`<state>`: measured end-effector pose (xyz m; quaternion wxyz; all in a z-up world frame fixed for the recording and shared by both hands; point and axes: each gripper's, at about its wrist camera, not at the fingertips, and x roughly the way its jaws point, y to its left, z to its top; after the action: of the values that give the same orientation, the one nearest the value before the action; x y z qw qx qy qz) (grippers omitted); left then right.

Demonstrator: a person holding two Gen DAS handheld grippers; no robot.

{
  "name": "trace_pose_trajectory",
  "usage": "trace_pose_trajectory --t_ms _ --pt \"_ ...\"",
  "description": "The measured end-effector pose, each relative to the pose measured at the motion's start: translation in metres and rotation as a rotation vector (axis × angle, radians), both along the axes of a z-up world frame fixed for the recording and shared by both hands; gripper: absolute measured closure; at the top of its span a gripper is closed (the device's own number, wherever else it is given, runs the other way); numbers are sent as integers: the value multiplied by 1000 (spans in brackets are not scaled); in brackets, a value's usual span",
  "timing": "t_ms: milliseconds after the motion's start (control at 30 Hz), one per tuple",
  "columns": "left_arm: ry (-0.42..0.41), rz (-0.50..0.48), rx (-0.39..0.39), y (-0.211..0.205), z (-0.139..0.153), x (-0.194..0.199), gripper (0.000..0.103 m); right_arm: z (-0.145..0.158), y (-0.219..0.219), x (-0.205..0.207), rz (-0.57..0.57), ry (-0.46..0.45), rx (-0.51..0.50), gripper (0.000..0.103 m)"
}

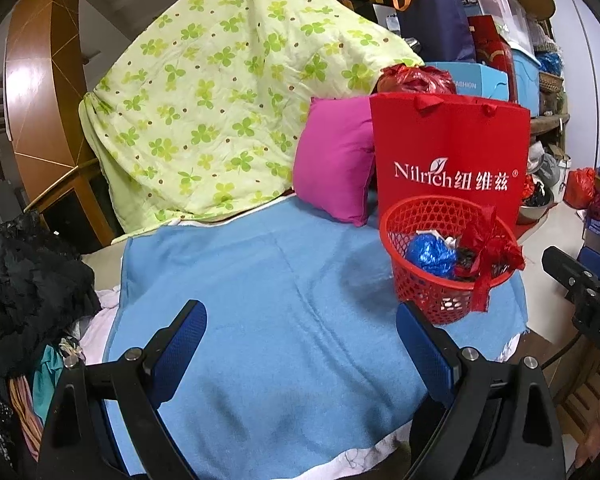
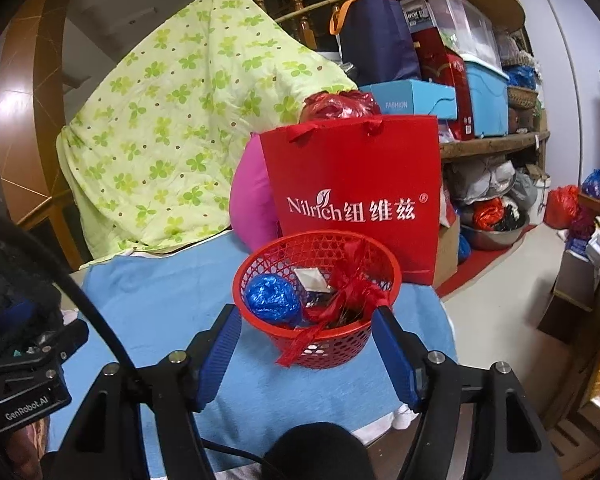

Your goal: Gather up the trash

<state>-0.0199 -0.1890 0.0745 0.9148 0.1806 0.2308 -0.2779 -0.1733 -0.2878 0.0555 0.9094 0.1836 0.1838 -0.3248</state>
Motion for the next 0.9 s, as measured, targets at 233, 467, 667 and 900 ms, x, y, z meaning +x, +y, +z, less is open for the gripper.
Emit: trace_pose_trajectory --t_ms 233,467,667,900 --pt "25 -14 22 -5 -6 -11 7 -7 -3 -14 -18 14 12 32" --pt "8 -44 25 -12 1 -26 7 -7 -8 -29 -41 13 22 32" --pt "6 -61 36 -15 1 -31 7 -8 -8 -33 -42 17 20 32" --pt "19 -73 41 -16 1 -33 7 -8 -8 -36 -43 20 19 32"
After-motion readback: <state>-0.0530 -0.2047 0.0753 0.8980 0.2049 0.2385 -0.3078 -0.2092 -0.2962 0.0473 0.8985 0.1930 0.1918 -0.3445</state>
